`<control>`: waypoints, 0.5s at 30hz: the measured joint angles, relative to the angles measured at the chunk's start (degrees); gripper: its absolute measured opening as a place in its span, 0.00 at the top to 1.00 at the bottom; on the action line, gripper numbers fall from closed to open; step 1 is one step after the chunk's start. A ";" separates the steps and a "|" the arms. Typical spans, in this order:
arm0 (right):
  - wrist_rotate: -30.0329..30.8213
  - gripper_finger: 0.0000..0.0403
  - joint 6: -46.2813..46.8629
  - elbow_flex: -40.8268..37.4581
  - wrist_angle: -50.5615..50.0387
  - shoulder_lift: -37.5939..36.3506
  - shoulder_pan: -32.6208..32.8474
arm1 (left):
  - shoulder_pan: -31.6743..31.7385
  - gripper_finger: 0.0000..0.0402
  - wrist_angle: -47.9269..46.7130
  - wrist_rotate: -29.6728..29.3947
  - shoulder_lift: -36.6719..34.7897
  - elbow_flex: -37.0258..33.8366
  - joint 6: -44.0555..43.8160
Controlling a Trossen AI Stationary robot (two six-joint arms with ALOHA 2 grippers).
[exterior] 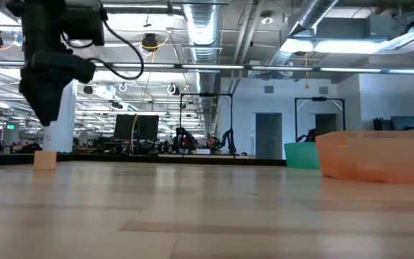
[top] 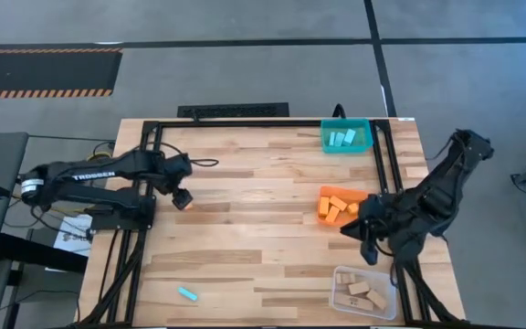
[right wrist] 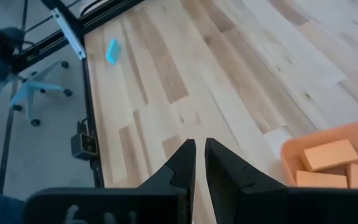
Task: Sort & place blocks by color
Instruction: Put the orange block into the orange bin
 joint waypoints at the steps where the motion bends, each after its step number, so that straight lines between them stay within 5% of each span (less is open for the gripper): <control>1: -0.46 0.85 -0.01 0.00 0.19 0.00 -0.64 | 0.57 0.25 1.18 1.14 0.08 -1.05 0.94; 15: -0.98 0.85 0.00 0.00 2.41 0.01 -3.86 | -0.70 0.17 9.42 0.46 10.19 -5.98 6.15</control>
